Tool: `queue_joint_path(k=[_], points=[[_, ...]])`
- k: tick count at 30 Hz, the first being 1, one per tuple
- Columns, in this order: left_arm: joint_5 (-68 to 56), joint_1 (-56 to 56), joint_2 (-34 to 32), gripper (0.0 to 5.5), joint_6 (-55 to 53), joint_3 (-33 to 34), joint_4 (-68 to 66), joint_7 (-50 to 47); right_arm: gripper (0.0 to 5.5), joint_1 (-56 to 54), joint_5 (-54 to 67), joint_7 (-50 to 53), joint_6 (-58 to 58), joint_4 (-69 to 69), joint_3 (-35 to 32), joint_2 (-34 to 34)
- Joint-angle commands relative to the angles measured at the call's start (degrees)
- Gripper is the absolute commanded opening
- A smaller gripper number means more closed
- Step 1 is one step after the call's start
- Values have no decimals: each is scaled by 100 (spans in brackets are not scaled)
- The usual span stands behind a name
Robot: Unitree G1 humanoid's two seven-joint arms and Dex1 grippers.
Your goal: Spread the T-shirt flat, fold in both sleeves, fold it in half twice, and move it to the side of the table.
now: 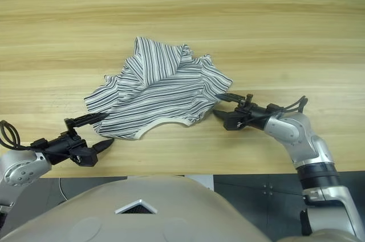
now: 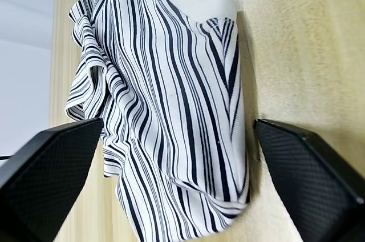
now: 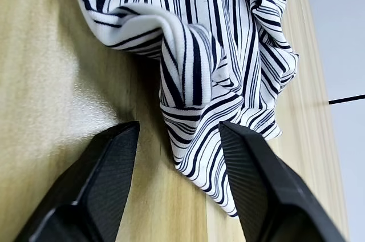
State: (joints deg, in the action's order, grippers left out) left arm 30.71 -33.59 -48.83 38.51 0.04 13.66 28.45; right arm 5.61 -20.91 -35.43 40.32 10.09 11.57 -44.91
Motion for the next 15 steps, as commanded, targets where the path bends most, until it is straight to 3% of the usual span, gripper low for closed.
queue_joint_path(k=[1,15], points=[[605,-36,-127,493,-329,-308,-351,197,258,-132,-297,152,-70,84,234,175],[1260,303,-496,493,-492,-550,-756,-117,258,-499,-744,600,-179,421,722,331]])
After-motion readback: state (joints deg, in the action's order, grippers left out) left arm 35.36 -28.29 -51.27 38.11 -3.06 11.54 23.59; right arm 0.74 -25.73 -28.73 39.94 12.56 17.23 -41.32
